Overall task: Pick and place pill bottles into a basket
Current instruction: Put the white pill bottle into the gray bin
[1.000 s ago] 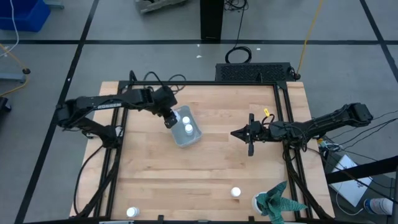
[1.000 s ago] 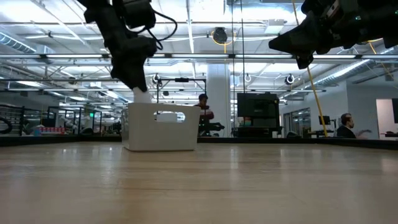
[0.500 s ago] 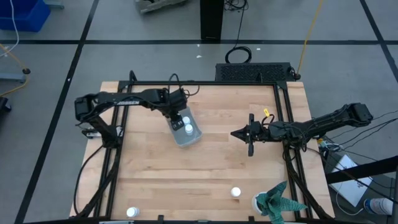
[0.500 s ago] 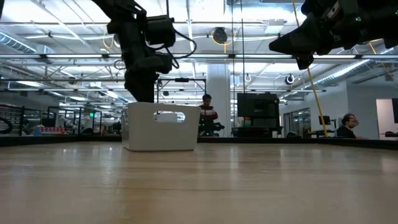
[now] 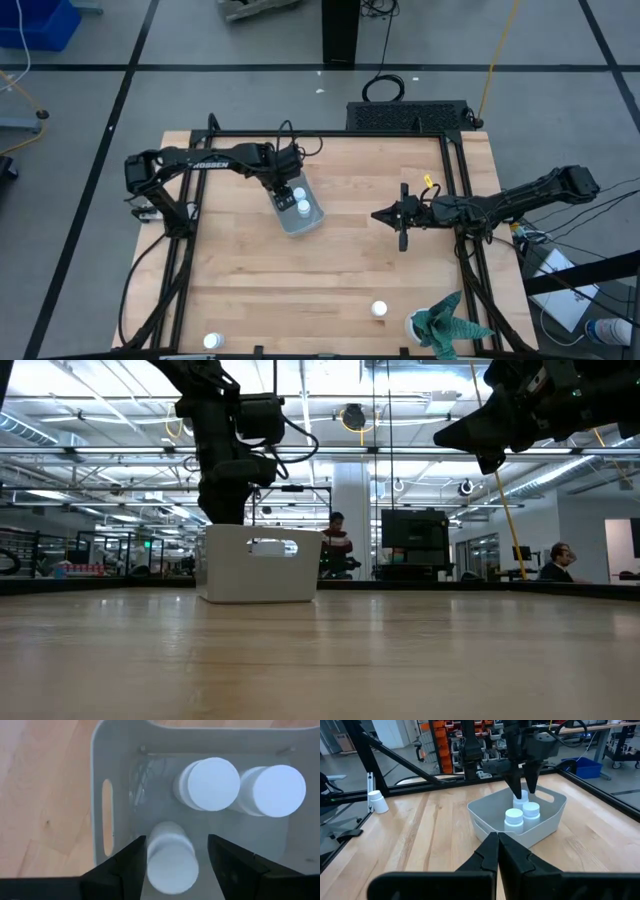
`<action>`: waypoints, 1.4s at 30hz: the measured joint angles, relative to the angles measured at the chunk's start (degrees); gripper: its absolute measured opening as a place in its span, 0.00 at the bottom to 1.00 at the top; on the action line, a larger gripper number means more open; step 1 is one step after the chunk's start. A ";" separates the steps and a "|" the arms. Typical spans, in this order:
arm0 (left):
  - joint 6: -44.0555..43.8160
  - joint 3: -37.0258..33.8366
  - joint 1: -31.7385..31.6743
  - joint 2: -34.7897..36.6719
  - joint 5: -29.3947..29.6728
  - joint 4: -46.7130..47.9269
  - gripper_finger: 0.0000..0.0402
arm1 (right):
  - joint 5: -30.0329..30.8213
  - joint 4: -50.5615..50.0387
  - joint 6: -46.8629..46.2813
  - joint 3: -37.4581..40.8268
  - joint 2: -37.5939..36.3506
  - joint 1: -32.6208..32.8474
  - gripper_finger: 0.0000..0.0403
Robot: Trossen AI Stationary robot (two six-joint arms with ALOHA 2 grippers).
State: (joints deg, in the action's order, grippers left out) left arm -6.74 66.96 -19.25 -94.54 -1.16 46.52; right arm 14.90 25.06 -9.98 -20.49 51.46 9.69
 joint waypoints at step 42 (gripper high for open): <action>-4.22 -11.69 31.93 37.70 6.91 -18.83 0.04 | 0.02 -1.29 -3.26 0.31 0.00 0.02 0.00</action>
State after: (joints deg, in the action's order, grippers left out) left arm -10.96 55.27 12.69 -56.85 5.75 27.69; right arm 14.92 23.77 -13.23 -20.18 51.46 9.72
